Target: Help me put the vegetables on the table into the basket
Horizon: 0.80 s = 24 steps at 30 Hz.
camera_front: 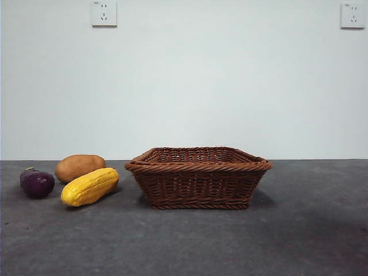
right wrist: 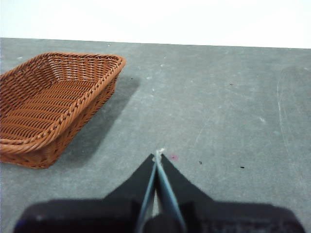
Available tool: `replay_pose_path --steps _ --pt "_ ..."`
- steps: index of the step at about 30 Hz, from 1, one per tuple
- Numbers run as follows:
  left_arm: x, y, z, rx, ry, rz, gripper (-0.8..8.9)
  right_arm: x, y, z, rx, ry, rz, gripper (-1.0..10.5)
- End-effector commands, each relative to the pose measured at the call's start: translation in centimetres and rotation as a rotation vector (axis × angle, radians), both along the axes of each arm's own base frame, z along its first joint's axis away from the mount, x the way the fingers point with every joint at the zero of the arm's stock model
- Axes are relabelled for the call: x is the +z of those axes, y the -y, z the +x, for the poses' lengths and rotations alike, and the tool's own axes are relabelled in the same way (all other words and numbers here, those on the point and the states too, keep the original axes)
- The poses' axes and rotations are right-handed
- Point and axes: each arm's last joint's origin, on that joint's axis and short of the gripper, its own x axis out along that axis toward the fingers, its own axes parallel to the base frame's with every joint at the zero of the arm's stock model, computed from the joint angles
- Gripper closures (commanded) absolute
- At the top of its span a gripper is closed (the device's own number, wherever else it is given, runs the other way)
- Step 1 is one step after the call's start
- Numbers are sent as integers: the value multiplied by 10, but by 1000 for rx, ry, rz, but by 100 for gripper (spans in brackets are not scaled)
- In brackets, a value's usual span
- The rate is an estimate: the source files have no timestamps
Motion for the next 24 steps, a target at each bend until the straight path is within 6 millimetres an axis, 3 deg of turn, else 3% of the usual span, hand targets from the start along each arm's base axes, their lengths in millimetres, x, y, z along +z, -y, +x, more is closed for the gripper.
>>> replay_pose_path --steps 1,9,17,24 --pt "-3 0 0 0 -8 -8 817 -2 0 0 -4 -6 26 950" --pt "17 2 -3 -60 24 -84 820 13 0 -1 -19 44 146 957" --pt "58 4 -9 -102 -9 -169 820 54 0 -8 -2 65 252 958" --pt "98 8 -11 -216 -71 -205 820 92 -2 -13 54 -109 214 958"
